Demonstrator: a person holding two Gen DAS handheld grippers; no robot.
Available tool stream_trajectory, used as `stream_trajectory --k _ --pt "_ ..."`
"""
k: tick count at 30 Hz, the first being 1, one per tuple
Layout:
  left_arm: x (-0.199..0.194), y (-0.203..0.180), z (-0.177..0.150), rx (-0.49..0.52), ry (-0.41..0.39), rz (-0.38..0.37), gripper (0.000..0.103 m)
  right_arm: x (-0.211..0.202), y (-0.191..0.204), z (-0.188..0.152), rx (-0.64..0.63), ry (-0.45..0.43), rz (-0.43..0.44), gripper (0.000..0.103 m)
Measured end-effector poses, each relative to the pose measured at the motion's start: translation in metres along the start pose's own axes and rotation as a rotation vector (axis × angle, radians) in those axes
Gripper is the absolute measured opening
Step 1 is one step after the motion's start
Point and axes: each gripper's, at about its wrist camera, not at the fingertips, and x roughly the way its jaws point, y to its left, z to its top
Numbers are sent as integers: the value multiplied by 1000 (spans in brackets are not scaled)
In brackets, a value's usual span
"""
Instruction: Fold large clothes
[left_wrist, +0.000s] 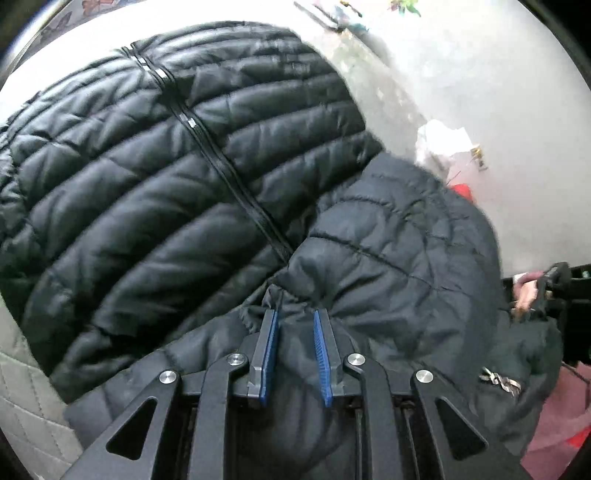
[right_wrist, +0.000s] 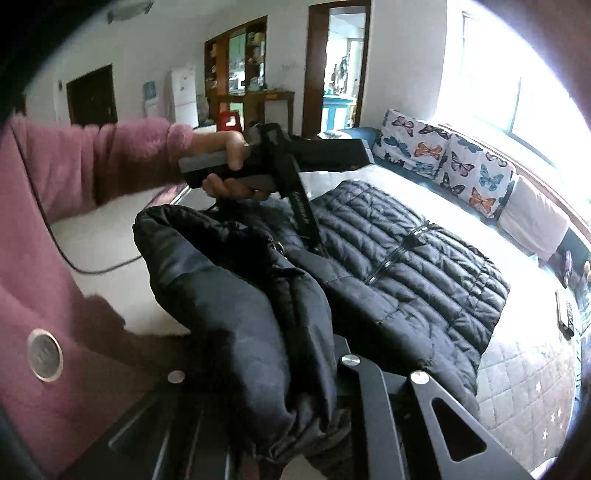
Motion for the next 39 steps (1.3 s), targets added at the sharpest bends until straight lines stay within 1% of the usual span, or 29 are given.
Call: stream_trajectory --k 2,3,5,6,8,9,11,13,14,15,17,19,22,24,25,27,28,29,30,32,34,36,39 --pt "-11 11 -5 -18 -1 -35 25 0 -5 5 13 -2 1 16" --pt "-11 22 -10 -48 24 -71 27 2 -10 9 27 -2 10 16" --pt "-7 42 -14 -89 68 -142 27 4 -13 13 28 2 14 16" --pt "-8 50 -18 -105 68 -180 27 8 -16 16 24 7 15 16" --pt "-18 64 -22 -136 68 -229 27 10 -17 20 11 17 11 16" --pt "-26 70 -27 -148 73 -245 27 10 -17 22 6 20 6 16" --pt "-42 76 -36 -140 74 -238 28 10 -21 29 8 21 1 16" --pt "-66 84 -40 -133 60 -228 36 10 -27 37 9 13 -11 16" --pt "-79 90 -43 -140 40 -226 45 11 -33 41 23 11 -11 16" --pt "-92 98 -46 -151 11 -226 50 11 -38 45 30 9 -11 16" --pt "-119 118 -56 -170 -45 -247 50 12 -49 52 38 8 -16 16" --pt "-144 133 -63 -198 -102 -252 50 16 -62 62 47 4 -9 16" --pt "-193 165 -84 -262 -228 -275 50 27 -81 77 58 2 -3 16" --pt "-231 186 -105 -297 -328 -268 50 39 -97 87 60 4 -7 16" --pt "-247 195 -111 -311 -362 -262 50 43 -102 90 60 5 -6 16" --pt "-284 212 -138 -347 -447 -238 54 54 -116 99 54 4 -28 16" --pt "-290 210 -142 -358 -475 -228 54 61 -125 104 62 6 -34 16" --pt "-302 215 -153 -373 -506 -220 55 69 -136 110 68 10 -38 16" --pt "-311 218 -162 -387 -525 -214 56 79 -145 116 59 14 -61 16" --pt "-326 226 -182 -409 -561 -214 56 96 -161 124 61 24 -82 16" --pt "-330 225 -196 -415 -570 -199 56 116 -181 130 76 32 -108 16" --pt "-333 223 -214 -427 -586 -168 56 141 -203 137 96 48 -127 16" --pt "-337 222 -230 -462 -632 -167 56 177 -227 140 130 83 -120 16"
